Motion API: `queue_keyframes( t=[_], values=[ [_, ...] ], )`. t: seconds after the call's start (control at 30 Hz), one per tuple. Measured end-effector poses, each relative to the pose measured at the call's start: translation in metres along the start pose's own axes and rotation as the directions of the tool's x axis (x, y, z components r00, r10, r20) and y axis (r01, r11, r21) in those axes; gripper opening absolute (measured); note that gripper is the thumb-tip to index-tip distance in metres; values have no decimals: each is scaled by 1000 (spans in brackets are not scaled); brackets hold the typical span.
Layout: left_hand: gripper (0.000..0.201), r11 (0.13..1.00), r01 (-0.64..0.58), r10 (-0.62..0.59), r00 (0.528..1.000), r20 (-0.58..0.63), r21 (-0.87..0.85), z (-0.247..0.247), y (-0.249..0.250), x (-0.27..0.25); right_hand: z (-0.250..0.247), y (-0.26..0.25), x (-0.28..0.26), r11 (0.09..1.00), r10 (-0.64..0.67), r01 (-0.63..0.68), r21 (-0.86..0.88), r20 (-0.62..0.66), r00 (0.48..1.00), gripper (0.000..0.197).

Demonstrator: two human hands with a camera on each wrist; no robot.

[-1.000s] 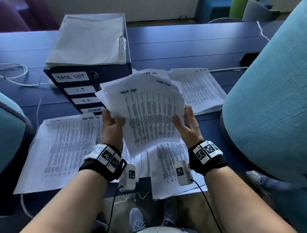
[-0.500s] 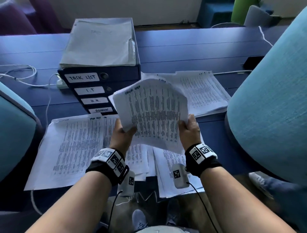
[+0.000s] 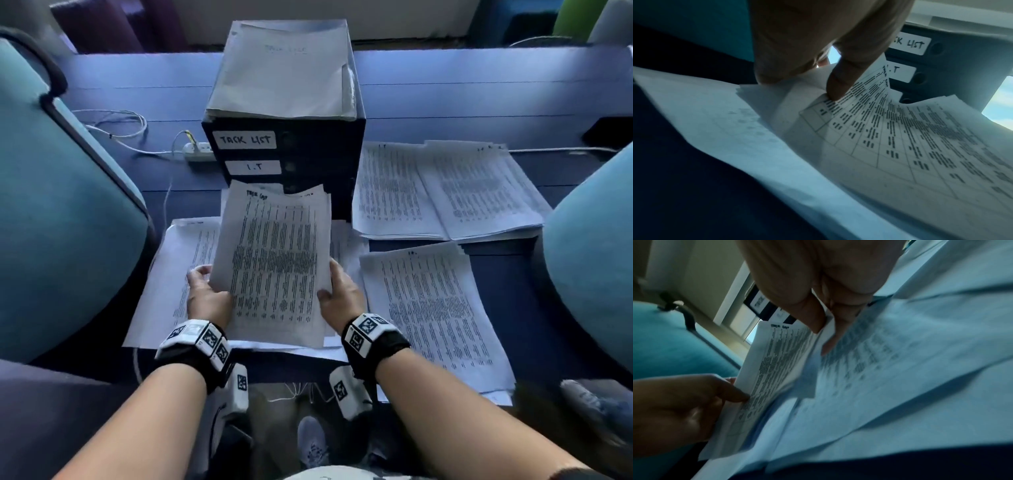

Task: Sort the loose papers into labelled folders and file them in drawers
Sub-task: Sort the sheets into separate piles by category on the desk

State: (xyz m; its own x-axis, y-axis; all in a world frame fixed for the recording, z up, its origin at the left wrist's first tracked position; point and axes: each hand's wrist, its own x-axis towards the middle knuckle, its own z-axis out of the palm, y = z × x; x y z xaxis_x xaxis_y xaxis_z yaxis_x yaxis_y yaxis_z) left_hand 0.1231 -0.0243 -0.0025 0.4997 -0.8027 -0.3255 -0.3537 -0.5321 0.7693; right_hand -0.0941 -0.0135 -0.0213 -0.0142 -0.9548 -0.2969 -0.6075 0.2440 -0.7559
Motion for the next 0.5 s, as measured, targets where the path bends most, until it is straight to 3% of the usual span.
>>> queue_keyframes(
  t=[0.17,0.3,0.5],
  values=[
    [49,991,-30,45,992,-119,132,-27,-25,21,37,-25,4,994,-38,27,105,102,994,78],
    [48,976,-14,56,981,-187,217,-42,-39,29,61,-37,7,992,-101,109,-63,119,988,50],
    [43,947,-63,134,969,-209,316,-50,-50,44,80,-46,12,953,-130,209,-218,330,935,66]
  ],
)
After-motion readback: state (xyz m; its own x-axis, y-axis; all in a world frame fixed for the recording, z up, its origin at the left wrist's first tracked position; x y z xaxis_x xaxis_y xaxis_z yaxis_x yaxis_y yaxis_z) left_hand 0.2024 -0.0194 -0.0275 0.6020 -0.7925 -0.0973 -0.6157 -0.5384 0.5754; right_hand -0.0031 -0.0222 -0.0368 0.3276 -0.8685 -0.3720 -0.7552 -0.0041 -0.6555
